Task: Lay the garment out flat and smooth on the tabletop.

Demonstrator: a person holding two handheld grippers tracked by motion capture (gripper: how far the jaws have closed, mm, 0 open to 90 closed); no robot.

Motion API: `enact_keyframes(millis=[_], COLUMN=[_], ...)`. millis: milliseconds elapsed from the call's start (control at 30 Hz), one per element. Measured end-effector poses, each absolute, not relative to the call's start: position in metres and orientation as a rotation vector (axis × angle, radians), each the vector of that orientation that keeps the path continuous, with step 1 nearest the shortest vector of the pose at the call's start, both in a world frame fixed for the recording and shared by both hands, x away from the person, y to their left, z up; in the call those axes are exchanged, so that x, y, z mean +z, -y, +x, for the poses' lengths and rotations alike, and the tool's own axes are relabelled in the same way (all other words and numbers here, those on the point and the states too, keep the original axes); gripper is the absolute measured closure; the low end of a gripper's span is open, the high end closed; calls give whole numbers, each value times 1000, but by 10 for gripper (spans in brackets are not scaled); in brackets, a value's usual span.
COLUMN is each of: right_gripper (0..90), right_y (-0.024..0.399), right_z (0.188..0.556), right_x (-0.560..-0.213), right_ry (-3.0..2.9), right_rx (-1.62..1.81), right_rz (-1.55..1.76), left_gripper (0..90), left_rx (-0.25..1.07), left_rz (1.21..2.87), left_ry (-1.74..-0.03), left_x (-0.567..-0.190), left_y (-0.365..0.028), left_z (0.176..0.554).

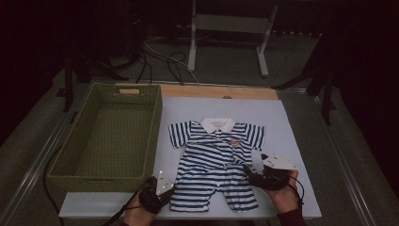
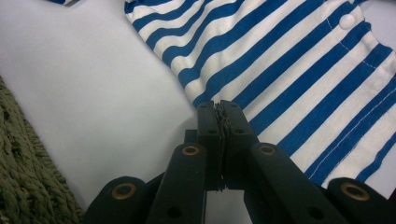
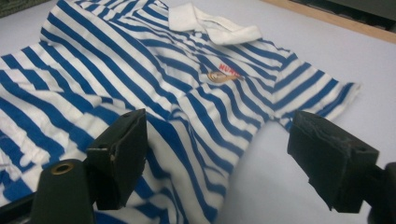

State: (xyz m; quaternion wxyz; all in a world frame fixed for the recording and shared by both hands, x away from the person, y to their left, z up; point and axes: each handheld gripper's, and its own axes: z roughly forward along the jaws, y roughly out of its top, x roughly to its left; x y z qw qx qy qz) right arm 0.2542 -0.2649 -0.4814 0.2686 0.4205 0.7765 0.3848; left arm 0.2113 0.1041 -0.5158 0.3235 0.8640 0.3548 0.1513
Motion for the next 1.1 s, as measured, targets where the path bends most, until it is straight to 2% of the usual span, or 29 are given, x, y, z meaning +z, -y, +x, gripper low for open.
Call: enact_keyframes(millis=[100, 300, 533, 633, 767, 800, 1100], right_gripper=[230, 317, 443, 533, 775, 806, 826], right_y=[271, 282, 285, 283, 285, 285, 293], right_z=[252, 244, 244, 247, 250, 250, 253], right_x=[-484, -491, -500, -505, -507, -507, -502], right_ry=[-2106, -2172, -2263, -2308, -2359, -2372, -2301], right_rx=[1026, 1026, 1027, 1012, 1031, 1034, 934], right_rz=[1154, 1185, 1222, 1224, 1225, 1229, 1269], left_gripper=[871, 710, 619, 605, 596, 596, 593], left_rx=[393, 350, 284, 264, 239, 231, 180], left_rz=[2252, 2177, 2163, 2172, 2174, 2171, 2173], left_ry=[-924, -877, -784, -746, -710, -703, -603], left_x=[-516, -506, -502, -501, -501, -501, -495], left_y=[-103, -99, -69, -55, -41, -38, 0], left_z=[211, 210, 213, 214, 216, 216, 216])
